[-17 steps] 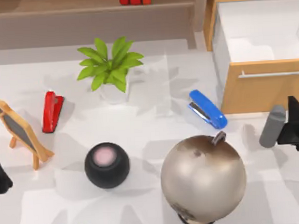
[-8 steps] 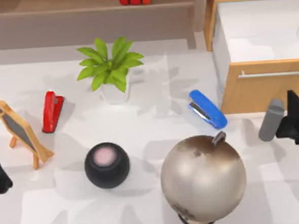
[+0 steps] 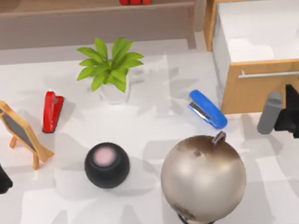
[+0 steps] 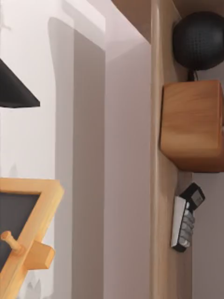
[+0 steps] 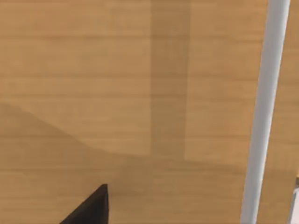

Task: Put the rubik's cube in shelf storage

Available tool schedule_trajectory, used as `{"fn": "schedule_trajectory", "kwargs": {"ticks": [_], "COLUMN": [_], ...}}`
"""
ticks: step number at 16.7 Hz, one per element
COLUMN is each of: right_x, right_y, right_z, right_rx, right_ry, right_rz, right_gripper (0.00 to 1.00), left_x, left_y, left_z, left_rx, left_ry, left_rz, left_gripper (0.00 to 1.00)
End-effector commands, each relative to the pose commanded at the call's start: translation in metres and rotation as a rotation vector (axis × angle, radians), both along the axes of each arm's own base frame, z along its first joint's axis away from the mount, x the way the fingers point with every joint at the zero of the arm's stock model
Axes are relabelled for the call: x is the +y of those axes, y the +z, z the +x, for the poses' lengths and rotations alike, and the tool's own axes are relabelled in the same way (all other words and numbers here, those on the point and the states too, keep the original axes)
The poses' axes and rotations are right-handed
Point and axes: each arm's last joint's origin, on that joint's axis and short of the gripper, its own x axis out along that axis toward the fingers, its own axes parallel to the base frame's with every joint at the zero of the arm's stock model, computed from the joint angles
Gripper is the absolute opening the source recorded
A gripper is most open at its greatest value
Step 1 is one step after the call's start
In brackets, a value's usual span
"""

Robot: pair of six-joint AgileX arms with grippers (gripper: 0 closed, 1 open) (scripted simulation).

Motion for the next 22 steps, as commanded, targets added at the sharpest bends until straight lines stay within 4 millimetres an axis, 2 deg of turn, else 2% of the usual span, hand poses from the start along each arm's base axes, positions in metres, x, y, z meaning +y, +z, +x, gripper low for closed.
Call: {"fn": "schedule_trajectory", "kwargs": {"ticks": [12, 22], "right_x": [0.0, 0.0003], "right_y": [0.0, -0.0008], "right_z": [0.0, 0.0003], "right_rx": [0.0, 0.005], "right_ry": [0.0, 0.0], "right_rz": [0.0, 0.002], "right_gripper": [0.02, 0.0], "left_x": [0.0, 0.0], "left_y": [0.0, 0.0], "left_z": [0.0, 0.0], "left_rx": [0.0, 0.0], "left_ry": [0.0, 0.0], "left_rz": [0.0, 0.0], "left_gripper": [1.0, 1.0]}}
